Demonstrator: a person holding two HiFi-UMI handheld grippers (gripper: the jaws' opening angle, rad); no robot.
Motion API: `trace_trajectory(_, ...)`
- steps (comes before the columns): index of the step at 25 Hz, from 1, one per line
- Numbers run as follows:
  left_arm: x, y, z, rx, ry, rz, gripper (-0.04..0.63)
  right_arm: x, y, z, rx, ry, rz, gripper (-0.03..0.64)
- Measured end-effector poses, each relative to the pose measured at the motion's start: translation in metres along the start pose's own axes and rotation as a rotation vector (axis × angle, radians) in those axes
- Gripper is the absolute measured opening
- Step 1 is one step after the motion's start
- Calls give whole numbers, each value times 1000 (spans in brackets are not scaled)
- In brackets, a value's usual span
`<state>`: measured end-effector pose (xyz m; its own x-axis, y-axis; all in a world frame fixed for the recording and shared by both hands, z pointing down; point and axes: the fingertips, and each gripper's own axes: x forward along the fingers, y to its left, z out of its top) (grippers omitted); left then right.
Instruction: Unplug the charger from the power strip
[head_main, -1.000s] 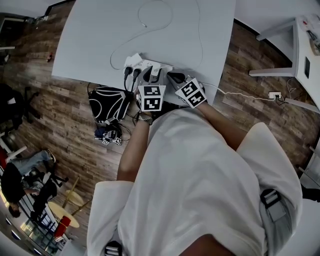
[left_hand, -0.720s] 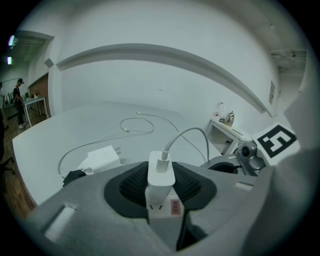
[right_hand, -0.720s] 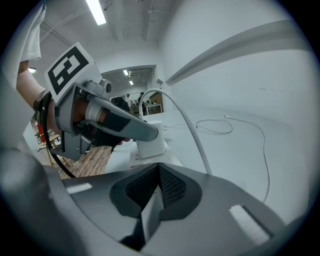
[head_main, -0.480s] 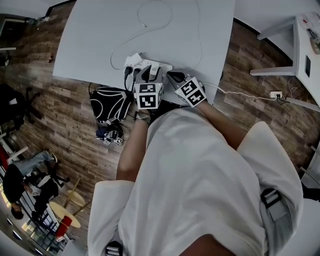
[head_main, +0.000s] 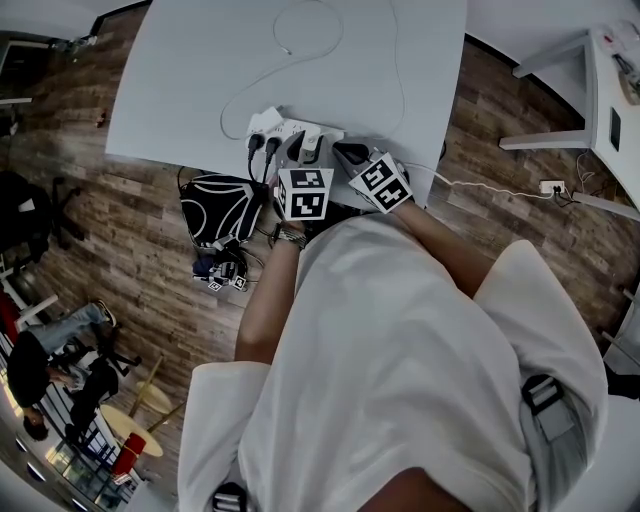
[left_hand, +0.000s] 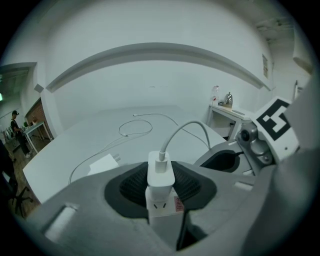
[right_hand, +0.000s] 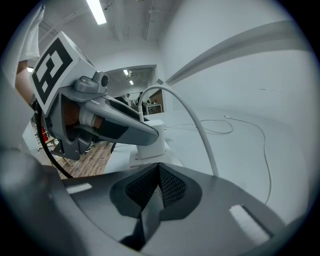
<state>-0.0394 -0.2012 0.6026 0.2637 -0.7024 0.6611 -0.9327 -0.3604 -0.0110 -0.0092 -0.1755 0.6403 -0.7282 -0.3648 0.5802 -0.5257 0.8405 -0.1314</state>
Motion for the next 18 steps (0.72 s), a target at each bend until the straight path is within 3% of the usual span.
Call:
trace_trajectory(6,-4,7,4,-165,-22,-36,143,-1,0,-1,2,-7,3,0)
trace_trajectory(18,-6,5,2,-121,-25,-32,143,-1,-1,0,-2,-11,-1,0)
